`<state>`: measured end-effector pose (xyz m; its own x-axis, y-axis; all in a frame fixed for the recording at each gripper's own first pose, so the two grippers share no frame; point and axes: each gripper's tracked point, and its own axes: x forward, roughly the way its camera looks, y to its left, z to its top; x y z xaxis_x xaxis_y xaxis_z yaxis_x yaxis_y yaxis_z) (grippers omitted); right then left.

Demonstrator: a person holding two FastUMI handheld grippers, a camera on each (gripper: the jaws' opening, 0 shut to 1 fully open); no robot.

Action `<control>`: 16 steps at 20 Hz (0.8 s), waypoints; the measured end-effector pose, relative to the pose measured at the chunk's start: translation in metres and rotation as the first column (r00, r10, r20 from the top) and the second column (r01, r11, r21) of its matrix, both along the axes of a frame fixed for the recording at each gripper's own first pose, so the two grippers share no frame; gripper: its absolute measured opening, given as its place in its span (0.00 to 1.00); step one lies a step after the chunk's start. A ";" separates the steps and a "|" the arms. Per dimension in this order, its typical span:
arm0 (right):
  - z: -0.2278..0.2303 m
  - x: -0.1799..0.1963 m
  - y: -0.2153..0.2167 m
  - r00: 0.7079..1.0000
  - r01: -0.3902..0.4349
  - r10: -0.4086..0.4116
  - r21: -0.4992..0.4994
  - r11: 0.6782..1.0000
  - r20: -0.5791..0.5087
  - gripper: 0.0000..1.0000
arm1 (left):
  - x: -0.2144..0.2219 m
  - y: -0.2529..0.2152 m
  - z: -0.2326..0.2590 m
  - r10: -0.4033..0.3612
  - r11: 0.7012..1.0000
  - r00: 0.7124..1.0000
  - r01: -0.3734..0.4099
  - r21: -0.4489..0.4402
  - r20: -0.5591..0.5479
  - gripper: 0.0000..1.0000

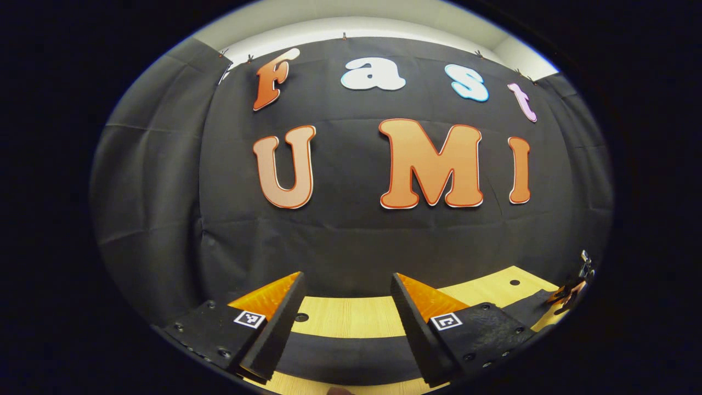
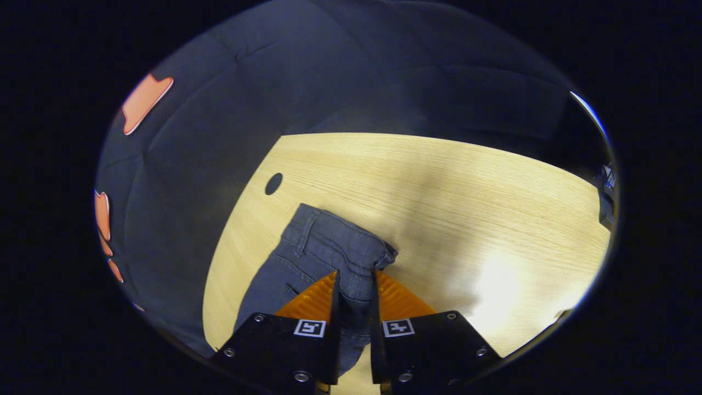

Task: Grasp the waist and the cuffs of the jeans and fold them to make the two legs overlap; first hold the waist and fold one-third of the jeans toward the cuffs, then hold the cuffs and fold the remaining one-third in the same direction to finish folding.

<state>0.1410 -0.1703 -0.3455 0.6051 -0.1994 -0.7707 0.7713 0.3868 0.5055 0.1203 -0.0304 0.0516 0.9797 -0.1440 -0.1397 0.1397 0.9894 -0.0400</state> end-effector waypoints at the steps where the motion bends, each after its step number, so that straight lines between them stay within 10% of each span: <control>1: 0.011 0.001 0.004 1.000 -0.010 0.010 -0.005 1.000 0.029 0.23 | -0.004 0.000 0.001 0.000 1.000 1.000 0.000 -0.004 0.000 0.93; 6: 0.081 0.003 0.031 0.985 -0.097 0.115 -0.139 0.986 0.127 0.23 | -0.012 0.005 0.000 -0.028 0.999 1.000 0.028 -0.031 -0.006 0.89; 16: 0.154 0.048 0.111 0.899 -0.346 0.419 -0.377 0.859 0.130 0.23 | -0.046 0.065 -0.001 -0.003 0.997 1.000 0.003 -0.081 0.003 0.93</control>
